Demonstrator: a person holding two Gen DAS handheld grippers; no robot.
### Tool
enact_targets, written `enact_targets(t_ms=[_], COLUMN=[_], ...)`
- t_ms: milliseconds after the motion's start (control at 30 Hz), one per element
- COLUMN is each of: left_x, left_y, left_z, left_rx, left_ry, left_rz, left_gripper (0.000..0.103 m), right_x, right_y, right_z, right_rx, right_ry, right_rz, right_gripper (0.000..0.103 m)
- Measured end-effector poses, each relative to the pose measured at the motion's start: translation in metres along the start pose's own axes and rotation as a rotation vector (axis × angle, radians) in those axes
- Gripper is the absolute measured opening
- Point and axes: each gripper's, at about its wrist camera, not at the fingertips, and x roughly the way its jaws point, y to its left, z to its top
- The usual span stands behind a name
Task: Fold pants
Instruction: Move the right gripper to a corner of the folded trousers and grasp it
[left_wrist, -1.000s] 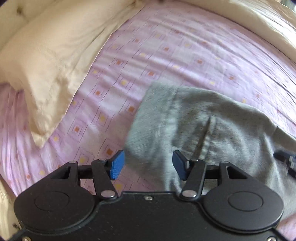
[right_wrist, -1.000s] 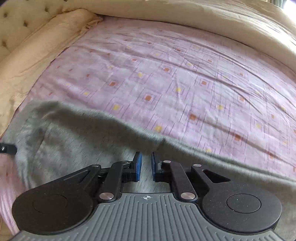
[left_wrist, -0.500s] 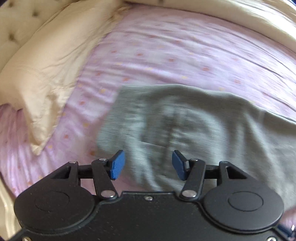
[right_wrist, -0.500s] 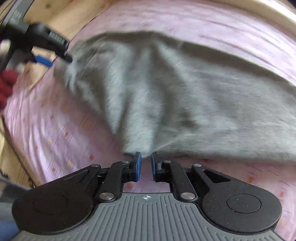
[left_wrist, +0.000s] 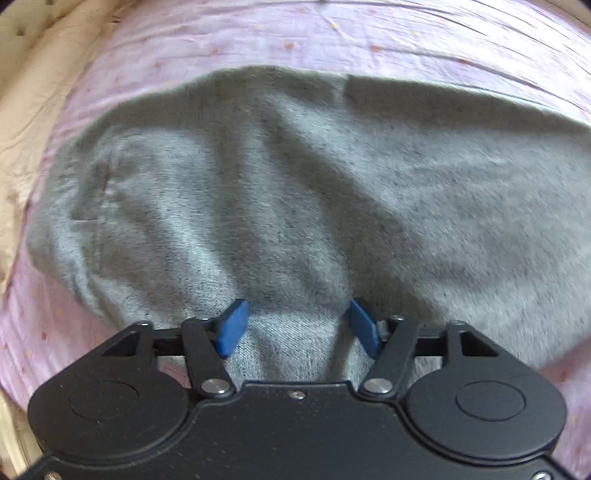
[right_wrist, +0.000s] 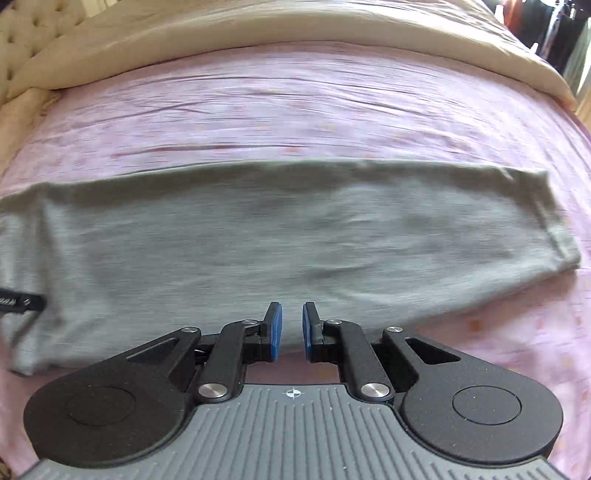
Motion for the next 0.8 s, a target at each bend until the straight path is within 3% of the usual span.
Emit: enact_targets(t_ms=[67,200,333,433,533,667,800], left_x=[0.001,0.000,-0.009,-0.023,-0.040,-0.054,-0.059], left_y=[-0.002,-0.003,-0.022,-0.041,-0.064,-0.097,-0.123], left_z=[0.001,0.003,0.003,0.001,-0.004,-0.008,-0.007], left_rx=[-0.057,-0.167,-0.163,-0.161,-0.145,-0.107,-0.081], left_ry=[0.028,0.069,0.085,0.080,0.054,0.043,0.053], left_rz=[0.054,0.100,0.173,0.159,0.126,0.089,0.070], left_gripper=[0.084,0.084,0.078,0.073,0.074,0.074,0.074], right_x=[0.009,0.022,0.027,0.020,0.008,0.003,0.013], right_y=[-0.033,-0.100,-0.165,-0.206,-0.244,-0.280,-0.296], right_z=[0.002,0.005,0.005,0.001,-0.010,-0.031,-0.033], right_rx=[-0.005,0.049,0.152,0.259,0.396,0.558,0.613], right_ry=[0.010,0.015,0.014,0.012,-0.026,-0.107,-0.132], right_rz=[-0.031,-0.060,-0.093,-0.099,-0.023,0.080,0.134], right_gripper=[0.012,0.012,0.012,0.012,0.016,0.039,0.043])
